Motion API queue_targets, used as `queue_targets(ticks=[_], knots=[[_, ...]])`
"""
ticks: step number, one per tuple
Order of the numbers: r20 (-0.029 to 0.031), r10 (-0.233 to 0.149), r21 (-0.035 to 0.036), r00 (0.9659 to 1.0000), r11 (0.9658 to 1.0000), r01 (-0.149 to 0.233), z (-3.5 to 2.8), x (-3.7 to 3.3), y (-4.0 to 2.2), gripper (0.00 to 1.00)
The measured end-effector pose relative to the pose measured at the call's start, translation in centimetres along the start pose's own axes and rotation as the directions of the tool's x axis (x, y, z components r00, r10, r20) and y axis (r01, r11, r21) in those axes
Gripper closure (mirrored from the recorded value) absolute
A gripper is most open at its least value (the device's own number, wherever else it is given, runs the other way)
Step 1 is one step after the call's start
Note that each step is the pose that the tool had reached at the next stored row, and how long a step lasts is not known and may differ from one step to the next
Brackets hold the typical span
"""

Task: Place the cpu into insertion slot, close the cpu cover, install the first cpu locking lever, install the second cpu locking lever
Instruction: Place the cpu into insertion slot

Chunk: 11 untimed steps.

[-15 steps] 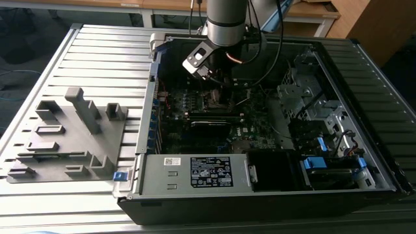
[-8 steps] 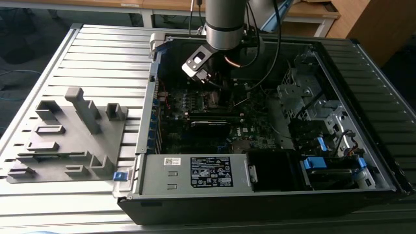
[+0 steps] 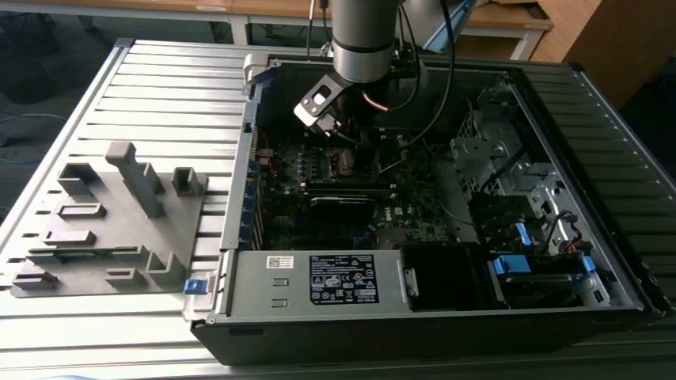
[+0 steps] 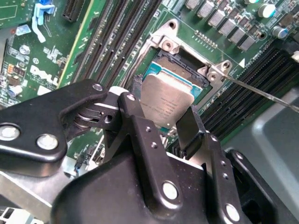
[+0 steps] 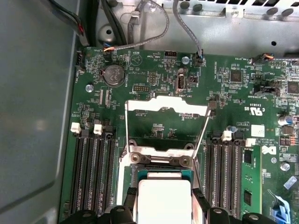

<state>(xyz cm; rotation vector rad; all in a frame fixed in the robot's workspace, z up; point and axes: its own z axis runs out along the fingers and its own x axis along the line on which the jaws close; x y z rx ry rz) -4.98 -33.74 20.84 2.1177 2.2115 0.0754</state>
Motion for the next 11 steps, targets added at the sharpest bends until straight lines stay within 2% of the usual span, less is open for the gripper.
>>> queue_targets(ticks=[11], knots=[[-0.0008, 0.009, 0.0002, 1.0, 1.0, -0.009, 0.62, 0.02, -0.28, 0.46]])
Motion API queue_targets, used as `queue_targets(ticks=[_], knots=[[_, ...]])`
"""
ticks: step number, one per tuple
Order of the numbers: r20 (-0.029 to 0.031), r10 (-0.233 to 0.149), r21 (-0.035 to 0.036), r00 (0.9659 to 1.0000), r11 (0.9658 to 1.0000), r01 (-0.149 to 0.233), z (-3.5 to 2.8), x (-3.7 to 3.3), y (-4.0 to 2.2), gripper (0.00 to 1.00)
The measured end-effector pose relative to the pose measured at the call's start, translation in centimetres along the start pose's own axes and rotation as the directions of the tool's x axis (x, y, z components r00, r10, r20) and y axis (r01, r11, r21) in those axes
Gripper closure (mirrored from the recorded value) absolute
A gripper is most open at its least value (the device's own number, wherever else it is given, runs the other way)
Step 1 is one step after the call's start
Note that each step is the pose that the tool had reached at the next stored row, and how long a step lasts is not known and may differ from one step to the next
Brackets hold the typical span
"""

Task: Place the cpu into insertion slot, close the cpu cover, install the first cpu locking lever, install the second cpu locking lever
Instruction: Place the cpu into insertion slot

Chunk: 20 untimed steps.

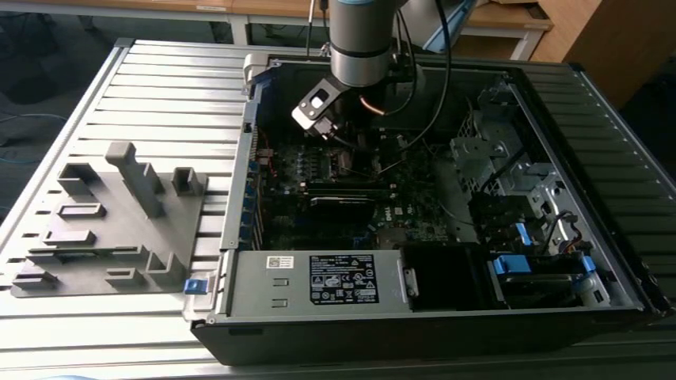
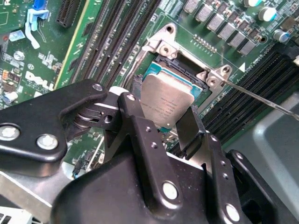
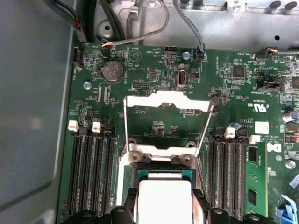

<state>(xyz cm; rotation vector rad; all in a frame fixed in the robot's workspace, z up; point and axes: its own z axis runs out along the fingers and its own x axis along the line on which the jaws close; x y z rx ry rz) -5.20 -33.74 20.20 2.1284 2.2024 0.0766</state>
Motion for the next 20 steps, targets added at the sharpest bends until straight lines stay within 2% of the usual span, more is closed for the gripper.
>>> queue_targets(ticks=[3, 5, 9, 10, 12, 13, 20], knots=[[0.0001, 0.003, 0.0002, 1.0, 1.0, -0.003, 0.11, -0.01, -0.02, 0.46], [0.0015, 0.021, 0.0005, 0.9998, 0.9998, -0.021, 0.21, 0.0, -0.02, 0.46], [0.0015, 0.024, 0.0006, 0.9997, 0.9997, -0.024, 0.21, 0.0, -0.02, 0.46], [-0.0006, 0.024, 0.0003, 0.9997, 0.9997, -0.024, 0.22, 0.0, -0.03, 0.46], [-0.0118, 0.025, -0.0017, 0.9996, 0.9997, -0.025, 0.26, 0.0, -0.05, 0.46], [-0.0153, 0.025, -0.0018, 0.9996, 0.9997, -0.025, 0.26, 0.0, -0.05, 0.46], [-0.0157, 0.025, -0.0024, 0.9996, 0.9997, -0.025, 0.34, 0.0, -0.06, 0.46]])
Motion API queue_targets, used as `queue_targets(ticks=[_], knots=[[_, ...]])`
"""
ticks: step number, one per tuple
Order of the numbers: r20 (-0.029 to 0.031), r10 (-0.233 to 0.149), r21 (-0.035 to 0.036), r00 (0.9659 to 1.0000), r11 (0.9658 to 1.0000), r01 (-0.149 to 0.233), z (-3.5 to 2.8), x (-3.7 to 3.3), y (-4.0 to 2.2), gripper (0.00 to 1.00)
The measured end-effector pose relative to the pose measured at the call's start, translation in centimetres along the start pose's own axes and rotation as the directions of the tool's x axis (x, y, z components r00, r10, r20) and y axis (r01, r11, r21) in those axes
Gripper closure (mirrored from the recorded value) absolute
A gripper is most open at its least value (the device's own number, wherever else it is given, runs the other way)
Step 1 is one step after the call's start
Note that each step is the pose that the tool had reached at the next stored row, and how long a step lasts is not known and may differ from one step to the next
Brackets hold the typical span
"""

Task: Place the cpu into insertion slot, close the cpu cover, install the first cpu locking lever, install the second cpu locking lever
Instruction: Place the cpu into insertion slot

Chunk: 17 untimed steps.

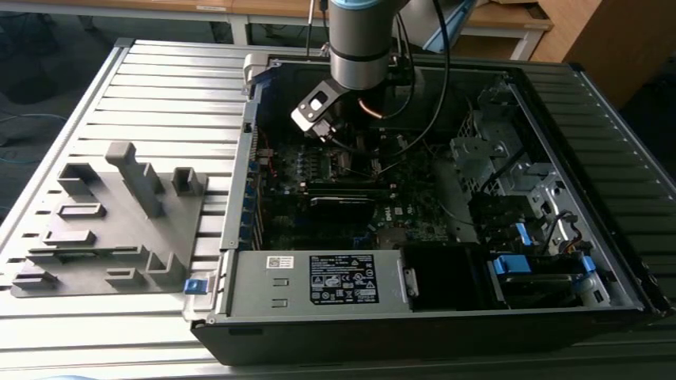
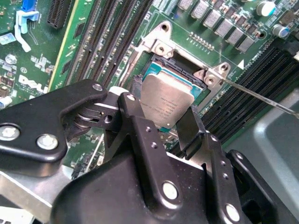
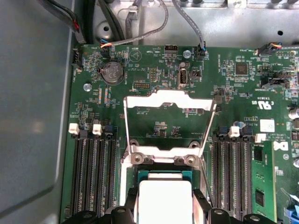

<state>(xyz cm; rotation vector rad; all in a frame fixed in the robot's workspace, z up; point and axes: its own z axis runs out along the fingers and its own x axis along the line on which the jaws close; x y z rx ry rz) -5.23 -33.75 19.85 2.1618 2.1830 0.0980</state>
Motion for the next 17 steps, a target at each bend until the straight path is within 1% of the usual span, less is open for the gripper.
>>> queue_targets(ticks=[5, 10, 17], knots=[[-0.0001, 0.0, -0.0001, 1.0, 1.0, 0.0, 0.04, 0.01, 0.0, 0.46], [-0.0001, 0.0, -0.0003, 1.0, 1.0, 0.0, 0.34, 0.0, -0.05, 0.46], [-0.0003, 0.0, -0.0004, 1.0, 1.0, 0.0, 0.36, 0.06, -0.1, 0.46]])
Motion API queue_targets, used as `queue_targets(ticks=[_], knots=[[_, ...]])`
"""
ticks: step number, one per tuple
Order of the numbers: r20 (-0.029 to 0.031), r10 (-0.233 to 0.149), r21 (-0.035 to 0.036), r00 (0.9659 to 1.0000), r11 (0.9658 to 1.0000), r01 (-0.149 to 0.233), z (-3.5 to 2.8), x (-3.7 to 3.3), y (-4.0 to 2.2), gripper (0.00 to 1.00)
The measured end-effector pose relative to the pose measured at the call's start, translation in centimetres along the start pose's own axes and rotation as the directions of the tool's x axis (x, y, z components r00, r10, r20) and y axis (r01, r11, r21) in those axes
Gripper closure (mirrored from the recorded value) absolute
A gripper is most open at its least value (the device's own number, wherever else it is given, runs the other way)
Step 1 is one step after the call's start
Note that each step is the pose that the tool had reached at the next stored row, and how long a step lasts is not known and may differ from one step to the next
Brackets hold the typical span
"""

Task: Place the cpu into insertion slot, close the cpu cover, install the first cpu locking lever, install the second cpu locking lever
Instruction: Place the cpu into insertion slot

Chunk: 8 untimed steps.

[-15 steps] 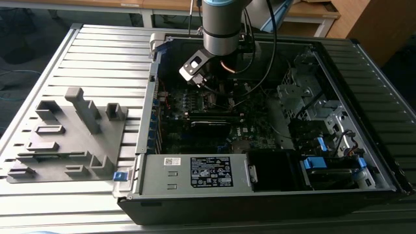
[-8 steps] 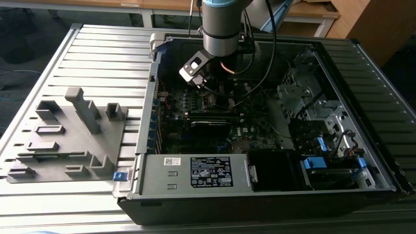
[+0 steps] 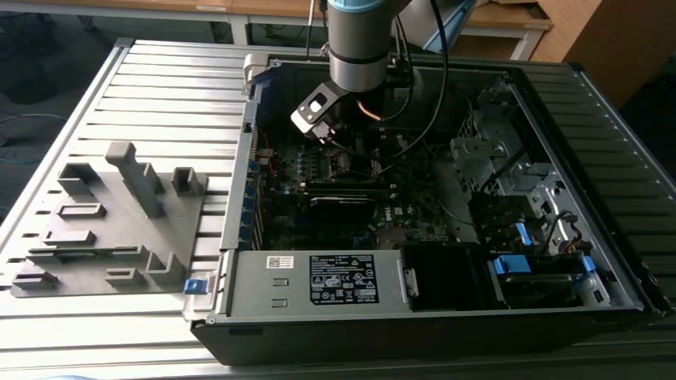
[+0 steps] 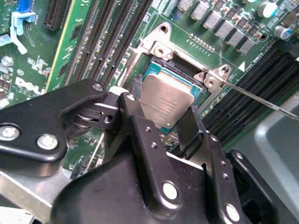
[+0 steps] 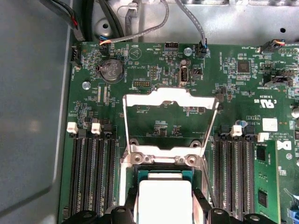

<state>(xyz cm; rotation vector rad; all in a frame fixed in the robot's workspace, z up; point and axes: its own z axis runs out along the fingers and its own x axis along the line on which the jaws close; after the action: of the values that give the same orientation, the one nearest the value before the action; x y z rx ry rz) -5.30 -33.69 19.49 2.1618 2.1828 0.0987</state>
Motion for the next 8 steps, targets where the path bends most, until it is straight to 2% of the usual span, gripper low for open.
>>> queue_targets(ticks=[8], knots=[[0.0, 0.0, 0.0, 1.0, 1.0, 0.0, 0.08, 0.15, -0.15, 0.46]])
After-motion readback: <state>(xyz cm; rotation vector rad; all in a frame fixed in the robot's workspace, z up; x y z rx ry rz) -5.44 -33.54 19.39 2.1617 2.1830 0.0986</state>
